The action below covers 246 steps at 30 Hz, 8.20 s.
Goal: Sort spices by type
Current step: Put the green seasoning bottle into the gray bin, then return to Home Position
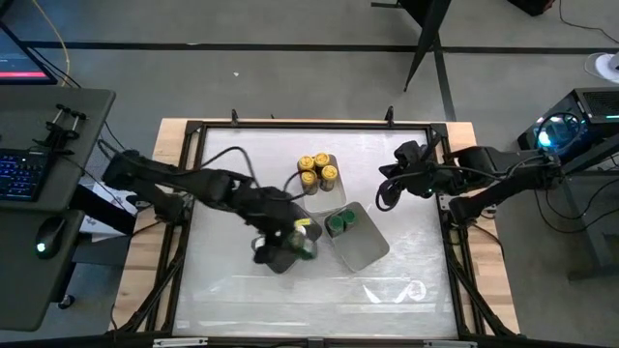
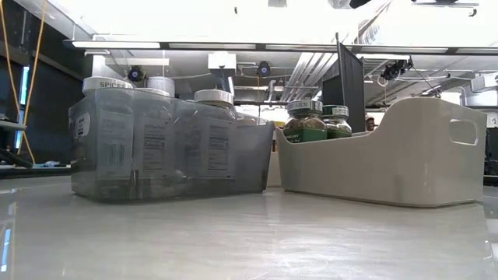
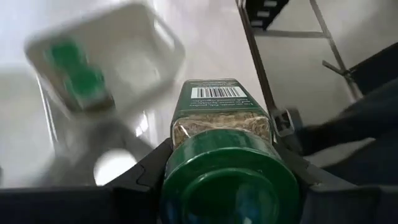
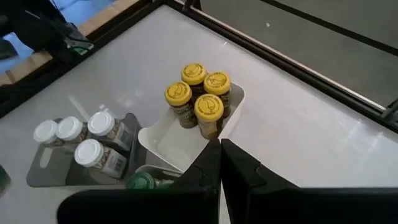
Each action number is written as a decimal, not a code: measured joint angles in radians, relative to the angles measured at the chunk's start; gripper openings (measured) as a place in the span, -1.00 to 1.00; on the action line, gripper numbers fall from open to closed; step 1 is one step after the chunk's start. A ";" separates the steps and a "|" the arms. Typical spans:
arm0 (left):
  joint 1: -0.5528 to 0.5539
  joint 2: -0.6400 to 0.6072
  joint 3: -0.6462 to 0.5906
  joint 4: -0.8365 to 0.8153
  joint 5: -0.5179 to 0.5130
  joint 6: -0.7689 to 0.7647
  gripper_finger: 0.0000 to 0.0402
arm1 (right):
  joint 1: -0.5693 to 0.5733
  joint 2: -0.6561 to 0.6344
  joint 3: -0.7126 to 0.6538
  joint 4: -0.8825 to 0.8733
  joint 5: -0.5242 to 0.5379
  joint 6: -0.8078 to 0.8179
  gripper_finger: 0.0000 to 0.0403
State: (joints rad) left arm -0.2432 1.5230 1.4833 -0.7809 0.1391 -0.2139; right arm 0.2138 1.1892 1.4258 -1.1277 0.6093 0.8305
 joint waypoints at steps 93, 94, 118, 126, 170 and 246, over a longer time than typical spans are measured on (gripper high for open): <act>0.104 0.514 0.188 0.191 -0.188 0.779 -0.18 | 0.212 0.485 -0.055 0.203 -0.341 0.653 -1.00; 0.105 0.515 0.188 0.185 -0.188 0.777 -0.18 | 0.219 0.474 -0.082 0.237 -0.355 0.665 -1.00; 0.104 0.515 0.188 0.152 -0.193 0.785 -0.06 | 0.323 0.253 -0.637 0.979 -0.008 1.007 -1.00; 0.104 0.516 0.188 0.175 -0.193 0.745 -0.06 | 0.241 0.254 -0.627 0.981 -0.115 0.917 -1.00; 0.104 0.013 -0.061 0.115 -0.014 0.289 0.25 | 0.231 0.038 -0.648 0.794 -0.147 0.676 -1.00; 0.268 -1.107 -1.472 1.418 -0.333 -0.255 -1.00 | -0.258 -0.746 -1.416 1.673 -0.739 -0.391 -1.00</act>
State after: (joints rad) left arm 0.0250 0.4156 0.0113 0.6367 -0.1935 -0.4693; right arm -0.0438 0.4435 0.0100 0.5451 -0.1295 0.4396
